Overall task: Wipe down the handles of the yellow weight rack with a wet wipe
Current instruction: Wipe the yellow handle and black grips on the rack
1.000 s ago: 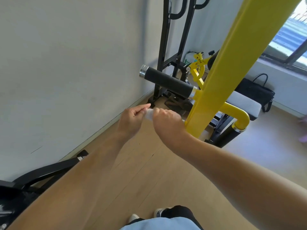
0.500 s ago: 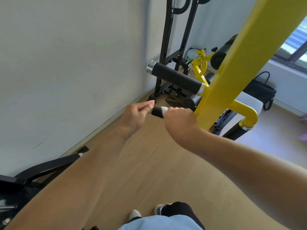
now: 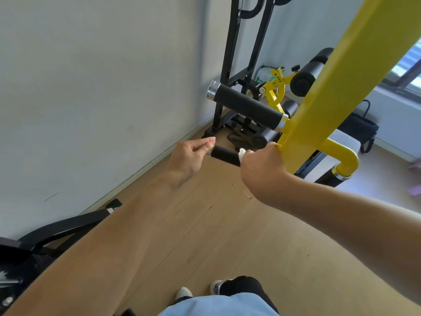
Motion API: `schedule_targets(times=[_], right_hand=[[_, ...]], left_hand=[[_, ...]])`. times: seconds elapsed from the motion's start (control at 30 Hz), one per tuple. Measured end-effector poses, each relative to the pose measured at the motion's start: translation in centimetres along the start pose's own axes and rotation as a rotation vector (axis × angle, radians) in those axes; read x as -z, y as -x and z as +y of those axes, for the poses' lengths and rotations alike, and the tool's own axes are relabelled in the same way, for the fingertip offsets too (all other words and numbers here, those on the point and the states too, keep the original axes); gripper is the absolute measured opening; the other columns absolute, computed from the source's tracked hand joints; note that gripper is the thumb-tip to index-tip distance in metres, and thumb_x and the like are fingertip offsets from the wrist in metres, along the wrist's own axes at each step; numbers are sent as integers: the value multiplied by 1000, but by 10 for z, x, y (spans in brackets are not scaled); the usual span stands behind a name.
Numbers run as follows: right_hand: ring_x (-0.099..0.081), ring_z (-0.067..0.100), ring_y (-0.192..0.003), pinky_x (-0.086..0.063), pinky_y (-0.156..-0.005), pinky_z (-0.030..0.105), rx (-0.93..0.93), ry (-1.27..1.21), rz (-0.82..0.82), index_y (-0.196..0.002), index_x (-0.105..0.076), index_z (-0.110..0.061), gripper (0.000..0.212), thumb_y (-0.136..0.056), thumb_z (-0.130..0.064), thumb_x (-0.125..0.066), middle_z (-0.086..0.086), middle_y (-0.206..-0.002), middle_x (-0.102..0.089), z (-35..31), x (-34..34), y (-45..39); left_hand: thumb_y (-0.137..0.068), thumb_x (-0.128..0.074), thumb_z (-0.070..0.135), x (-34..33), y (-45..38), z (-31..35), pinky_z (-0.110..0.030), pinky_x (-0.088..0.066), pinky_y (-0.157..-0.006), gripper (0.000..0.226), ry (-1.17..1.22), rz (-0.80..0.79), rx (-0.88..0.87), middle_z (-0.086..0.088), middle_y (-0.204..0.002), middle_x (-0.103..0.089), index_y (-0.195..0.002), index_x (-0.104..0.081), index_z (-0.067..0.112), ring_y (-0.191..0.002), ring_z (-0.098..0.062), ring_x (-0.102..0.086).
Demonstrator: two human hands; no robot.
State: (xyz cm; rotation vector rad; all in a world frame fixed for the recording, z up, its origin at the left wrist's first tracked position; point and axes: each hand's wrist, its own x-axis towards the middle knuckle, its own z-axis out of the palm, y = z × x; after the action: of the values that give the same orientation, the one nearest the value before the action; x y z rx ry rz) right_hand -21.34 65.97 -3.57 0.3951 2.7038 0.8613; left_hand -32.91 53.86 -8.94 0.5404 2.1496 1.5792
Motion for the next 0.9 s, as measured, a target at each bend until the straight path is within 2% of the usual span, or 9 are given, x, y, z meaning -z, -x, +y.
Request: schedule_targets(times=[0.1, 0.23, 0.33, 0.43, 0.5, 0.63, 0.7, 0.77, 0.9], right_hand=[[-64, 25, -85, -39, -106, 50, 3, -12, 63, -126, -51, -10, 29, -103, -25, -46, 5, -87, -62, -9, 5, -6], [-64, 23, -78, -47, -84, 37, 5, -303, 252, -119, -51, -6, 26, -106, -24, -39, 4, -84, -56, -38, 11, -32], [-66, 24, -85, -49, -87, 40, -42, -287, 115, -124, -49, -7, 27, -104, -24, -44, 6, -95, -64, -26, 12, -19], [-63, 23, -97, -48, -95, 40, 24, 5, -59, -132, -46, -6, 35, -101, -21, -51, 9, -96, -56, 2, 14, 11], [-62, 23, -94, -45, -95, 40, 102, 15, -41, -132, -45, -6, 34, -102, -19, -49, 8, -96, -59, 10, 21, 24], [-62, 19, -65, -54, -62, 36, 149, -451, 127, -130, -36, -14, 29, -103, -21, -43, 2, -81, -66, 3, 48, 38], [-64, 19, -72, -58, -67, 40, 176, -774, 140, -125, -47, -23, 25, -101, -29, -53, -1, -85, -67, 12, 63, 46], [-65, 15, -83, -56, -75, 36, 162, -1060, 387, -108, -64, -24, 14, -95, -28, -65, -5, -93, -70, 31, 77, 50], [-63, 9, -85, -47, -83, 9, -17, -991, 1161, -96, -76, -7, 15, -86, 2, -71, 5, -95, -75, 73, 94, 35]], left_hand=[[-99, -60, 32, -4, 1, 0, 8, -38, -67, 29, 1, -4, -11, 14, -114, -71, -124, -71, 26, -93, 8, -60], [-99, -60, 33, -4, 2, 2, -2, -45, -78, 28, -4, 6, -2, 13, -119, -72, -123, -72, 26, -108, 2, -64], [-99, -60, 33, -1, 2, 1, 1, -44, -76, 28, -39, 9, -6, 13, -120, -72, -124, -71, 27, -103, 4, -62], [-100, -57, 36, -3, 3, -1, 2, -46, -68, 30, -67, -1, -27, 11, -118, -72, -126, -69, 28, -95, -4, -65], [-101, -55, 36, -6, 4, -3, 0, -49, -70, 31, -106, 12, -45, 10, -119, -72, -128, -68, 28, -98, -9, -68], [-102, -53, 15, -4, 11, 3, 0, -46, -82, 33, -116, -26, -52, 4, -128, -68, -133, -64, 16, -110, -5, -64], [-101, -50, 5, 1, 17, 12, -21, -53, -96, 38, -29, -41, -43, -8, -137, -62, -138, -58, 10, -126, -22, -59], [-104, -41, 5, 8, 21, 23, -39, -46, -105, 36, 51, 53, -29, -21, -139, -58, -137, -54, -4, -132, -36, -52], [-105, -46, 29, 20, 22, 62, -25, -51, -98, 28, 130, 231, -248, 10, -114, -74, -122, -68, 26, -110, -4, -67]])
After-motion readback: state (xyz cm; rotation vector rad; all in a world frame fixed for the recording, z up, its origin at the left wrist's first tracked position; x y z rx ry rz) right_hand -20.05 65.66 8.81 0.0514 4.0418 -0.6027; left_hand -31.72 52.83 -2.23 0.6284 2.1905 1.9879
